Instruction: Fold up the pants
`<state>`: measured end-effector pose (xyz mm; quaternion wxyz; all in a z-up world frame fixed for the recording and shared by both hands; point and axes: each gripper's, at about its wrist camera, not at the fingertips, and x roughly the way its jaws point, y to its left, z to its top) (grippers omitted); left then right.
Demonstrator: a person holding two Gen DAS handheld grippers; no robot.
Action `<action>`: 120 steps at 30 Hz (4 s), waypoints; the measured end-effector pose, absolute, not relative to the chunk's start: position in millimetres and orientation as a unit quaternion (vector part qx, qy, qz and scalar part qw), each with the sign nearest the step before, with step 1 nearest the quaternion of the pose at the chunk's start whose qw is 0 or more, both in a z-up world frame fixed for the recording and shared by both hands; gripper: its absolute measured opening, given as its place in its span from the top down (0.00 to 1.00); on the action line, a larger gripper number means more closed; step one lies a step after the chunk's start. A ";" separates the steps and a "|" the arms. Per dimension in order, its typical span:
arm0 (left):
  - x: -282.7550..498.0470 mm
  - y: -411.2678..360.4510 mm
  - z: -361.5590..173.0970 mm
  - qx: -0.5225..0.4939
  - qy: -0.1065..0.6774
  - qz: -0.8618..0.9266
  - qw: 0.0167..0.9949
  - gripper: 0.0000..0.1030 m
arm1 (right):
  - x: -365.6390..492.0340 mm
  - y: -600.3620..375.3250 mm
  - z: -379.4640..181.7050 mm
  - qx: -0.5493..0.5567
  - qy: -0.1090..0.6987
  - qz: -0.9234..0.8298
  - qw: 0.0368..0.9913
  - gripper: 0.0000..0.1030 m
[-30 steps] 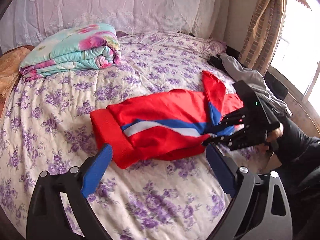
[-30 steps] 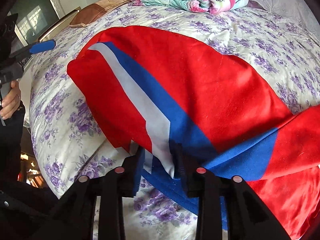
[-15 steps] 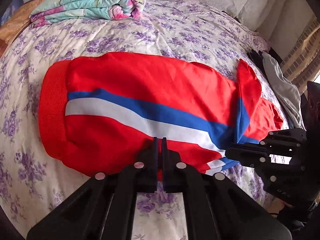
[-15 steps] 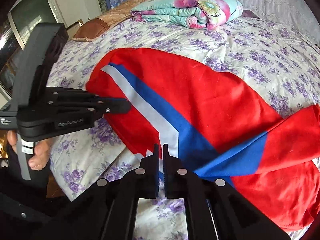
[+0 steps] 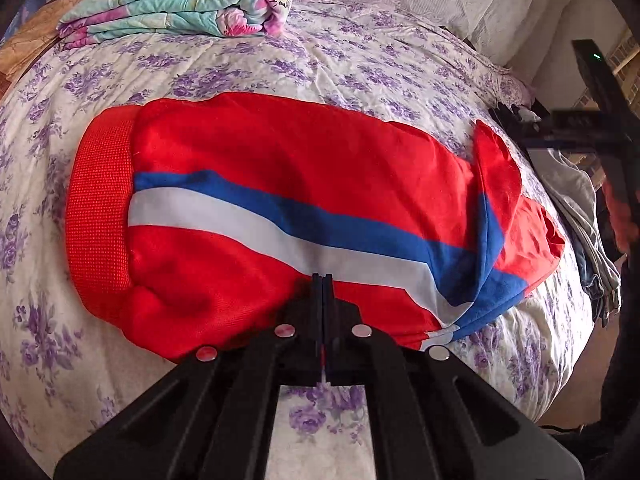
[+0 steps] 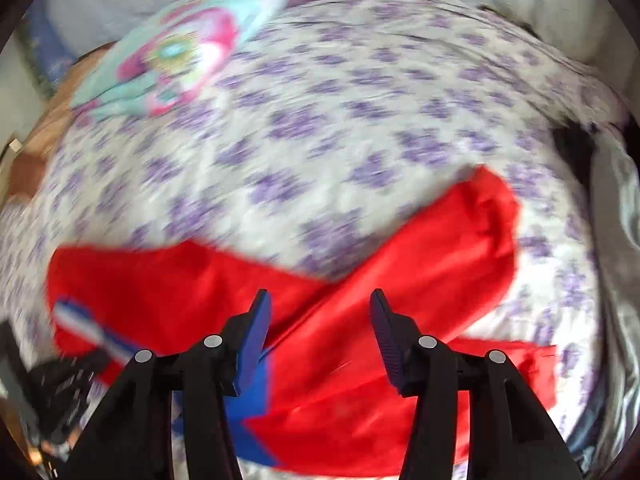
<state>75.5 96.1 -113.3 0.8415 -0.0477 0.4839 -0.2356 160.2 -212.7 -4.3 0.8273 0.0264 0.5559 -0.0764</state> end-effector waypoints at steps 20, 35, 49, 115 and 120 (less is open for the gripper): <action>80.7 99.5 -115.7 -0.052 0.472 -0.265 0.839 0.99 | 261.5 -325.3 -96.3 0.115 0.653 -0.267 0.700 0.92; 79.1 95.3 -110.6 -0.023 0.485 -0.270 0.831 0.99 | 19.9 -404.1 -9.3 0.278 0.480 -0.183 0.812 0.96; 68.4 90.2 -83.4 0.023 0.494 -0.234 0.837 0.99 | -38.9 -406.2 -87.9 0.291 0.490 -0.142 0.809 0.78; 122.5 -10.7 -46.2 0.016 0.497 -0.305 0.812 0.55 | 61.2 -189.0 -31.4 0.018 0.529 0.126 0.839 0.92; 156.0 -57.0 -103.8 0.040 0.560 -0.277 0.780 0.69 | 43.6 -179.1 -59.5 0.047 0.514 0.106 0.850 0.92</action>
